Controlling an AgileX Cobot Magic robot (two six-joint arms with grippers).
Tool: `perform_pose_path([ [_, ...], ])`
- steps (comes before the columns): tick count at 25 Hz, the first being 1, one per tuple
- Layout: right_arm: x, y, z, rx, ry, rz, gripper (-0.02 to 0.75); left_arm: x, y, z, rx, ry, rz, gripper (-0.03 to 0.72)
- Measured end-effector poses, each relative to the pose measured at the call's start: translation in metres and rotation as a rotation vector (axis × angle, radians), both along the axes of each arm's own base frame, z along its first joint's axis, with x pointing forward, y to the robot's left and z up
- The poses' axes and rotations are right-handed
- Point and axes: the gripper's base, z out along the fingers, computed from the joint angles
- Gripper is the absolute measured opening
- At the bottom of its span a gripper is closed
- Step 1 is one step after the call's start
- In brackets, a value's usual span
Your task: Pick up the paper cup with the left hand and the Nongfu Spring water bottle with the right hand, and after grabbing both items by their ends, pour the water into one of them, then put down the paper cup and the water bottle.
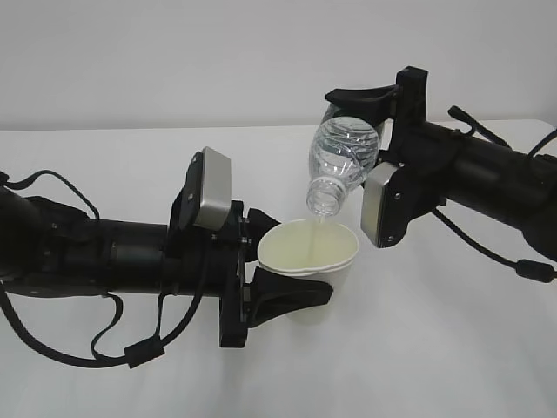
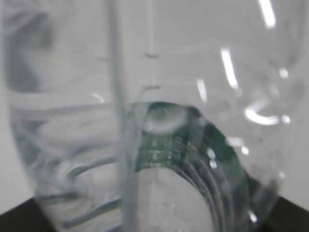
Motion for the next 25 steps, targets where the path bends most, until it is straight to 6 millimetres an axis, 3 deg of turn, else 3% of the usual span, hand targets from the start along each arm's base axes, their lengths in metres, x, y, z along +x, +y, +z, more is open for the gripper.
perform_pose_path([
  [25,0.0000,0.0000,0.0002,-0.003,-0.006,0.000,0.483,0.0000,0.0000,0.0000,0.000,-0.002,0.000,0.430],
])
